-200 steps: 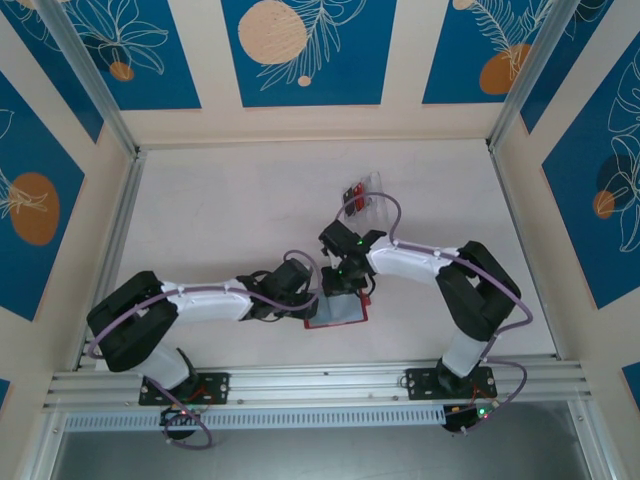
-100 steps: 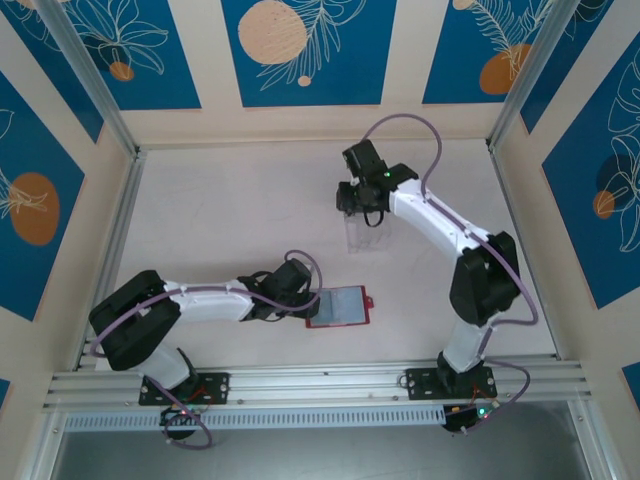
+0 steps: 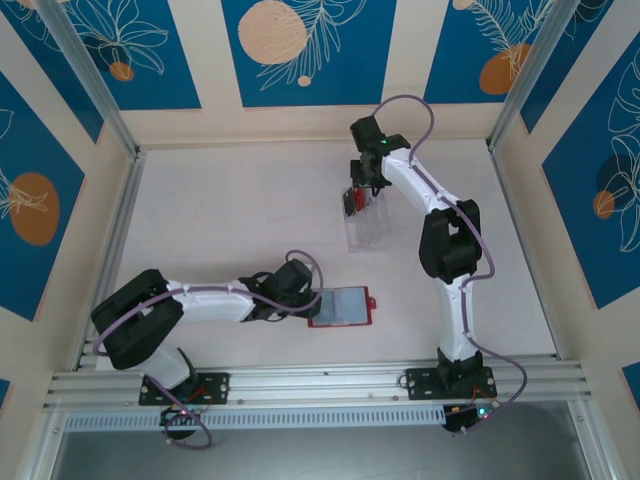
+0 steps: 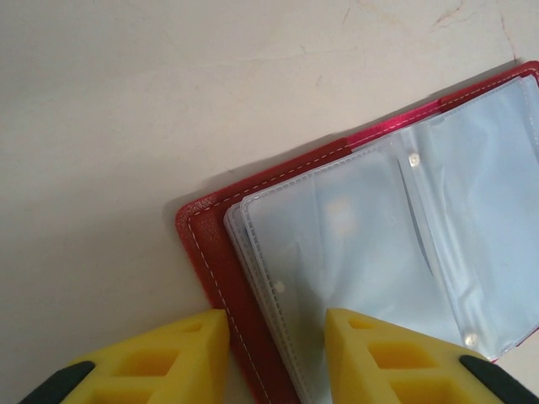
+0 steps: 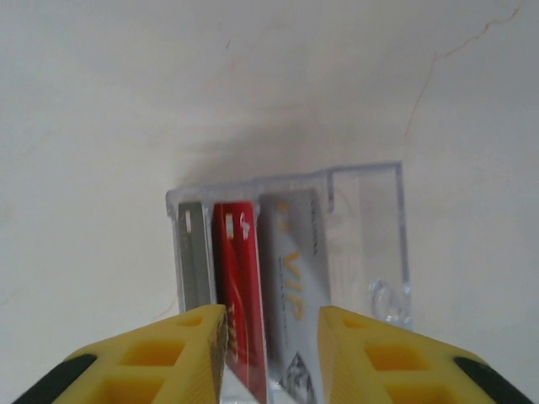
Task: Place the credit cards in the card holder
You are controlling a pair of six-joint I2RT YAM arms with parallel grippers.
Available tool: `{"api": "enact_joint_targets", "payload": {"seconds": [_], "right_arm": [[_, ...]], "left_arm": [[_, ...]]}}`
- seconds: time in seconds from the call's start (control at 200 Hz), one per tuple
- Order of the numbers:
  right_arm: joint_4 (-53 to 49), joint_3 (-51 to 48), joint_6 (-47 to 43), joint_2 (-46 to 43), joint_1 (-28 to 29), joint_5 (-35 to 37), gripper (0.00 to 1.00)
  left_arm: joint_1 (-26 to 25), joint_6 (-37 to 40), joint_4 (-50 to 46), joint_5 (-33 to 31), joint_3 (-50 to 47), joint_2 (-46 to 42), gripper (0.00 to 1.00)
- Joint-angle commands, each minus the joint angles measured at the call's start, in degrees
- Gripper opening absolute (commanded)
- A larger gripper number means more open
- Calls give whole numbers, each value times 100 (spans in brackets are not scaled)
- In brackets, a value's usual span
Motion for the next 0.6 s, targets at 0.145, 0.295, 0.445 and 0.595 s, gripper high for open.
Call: {"api": "enact_joint_targets", "payload": {"seconds": [0.145, 0.295, 0.445, 0.595], "right_arm": [[-112, 137, -245, -56, 30, 249, 35], [-289, 263, -247, 110, -75, 193, 35], [-302, 237, -288, 205, -124, 97, 34], [-303, 239, -315, 295, -150, 61, 33]], "left_arm": [[-120, -105, -9, 91, -163, 180, 34], [-120, -104, -28, 92, -163, 153, 34], [-120, -104, -36, 96, -143, 166, 34], [-120, -95, -69, 92, -103, 170, 34]]}}
